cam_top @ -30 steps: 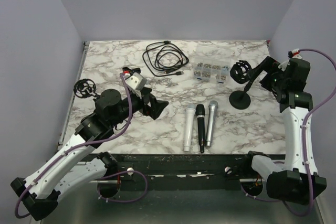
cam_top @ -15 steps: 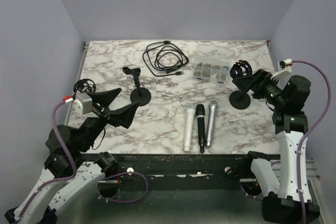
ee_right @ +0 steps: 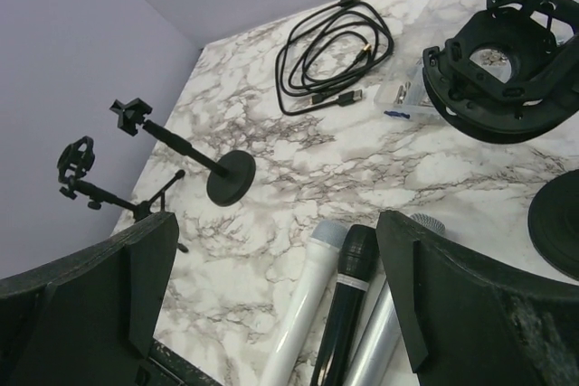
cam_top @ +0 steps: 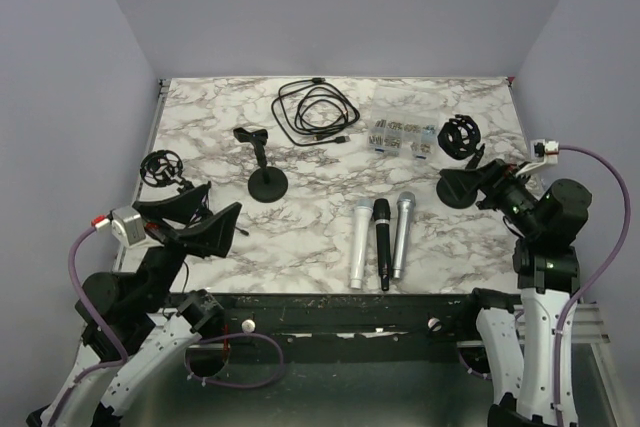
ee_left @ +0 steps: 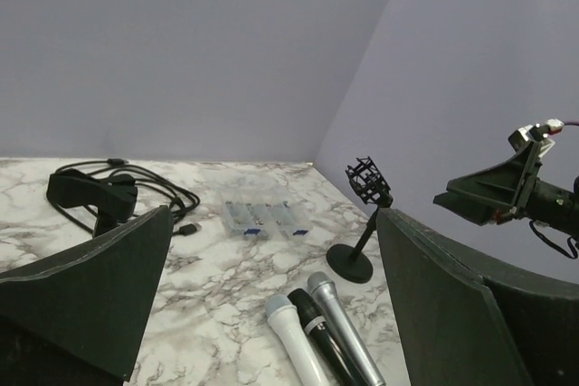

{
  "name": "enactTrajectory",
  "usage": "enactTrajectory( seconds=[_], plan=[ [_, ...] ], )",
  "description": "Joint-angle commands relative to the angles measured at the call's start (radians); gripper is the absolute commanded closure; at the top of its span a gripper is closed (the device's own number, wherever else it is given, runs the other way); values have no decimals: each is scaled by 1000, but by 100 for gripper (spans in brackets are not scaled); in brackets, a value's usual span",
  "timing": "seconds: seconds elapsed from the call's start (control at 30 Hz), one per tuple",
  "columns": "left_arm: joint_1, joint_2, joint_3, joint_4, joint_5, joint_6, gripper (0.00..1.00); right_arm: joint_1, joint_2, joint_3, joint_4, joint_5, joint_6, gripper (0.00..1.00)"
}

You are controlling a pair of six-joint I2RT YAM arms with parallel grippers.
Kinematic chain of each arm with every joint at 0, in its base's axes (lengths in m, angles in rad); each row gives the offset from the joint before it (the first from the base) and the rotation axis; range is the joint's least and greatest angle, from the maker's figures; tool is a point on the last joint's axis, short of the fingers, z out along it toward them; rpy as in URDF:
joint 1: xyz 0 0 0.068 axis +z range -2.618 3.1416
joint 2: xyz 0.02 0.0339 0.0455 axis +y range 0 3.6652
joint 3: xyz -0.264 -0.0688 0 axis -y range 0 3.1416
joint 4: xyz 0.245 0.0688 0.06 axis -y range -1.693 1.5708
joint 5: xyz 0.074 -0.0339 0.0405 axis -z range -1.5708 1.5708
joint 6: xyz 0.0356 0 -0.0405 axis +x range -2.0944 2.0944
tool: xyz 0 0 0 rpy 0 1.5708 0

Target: Remove the microphone from the stand

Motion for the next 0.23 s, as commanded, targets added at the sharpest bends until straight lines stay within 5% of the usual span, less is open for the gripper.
enactTrajectory(
  seconds=[0.0,0.2],
  plan=[
    [6,-25,-3,-46,-29,-19,1,5,-43,-29,-25,66,6,0],
    [6,-49,-12,-53,-27,-22,1,4,-50,-30,-52,157,-10,0]
  ],
)
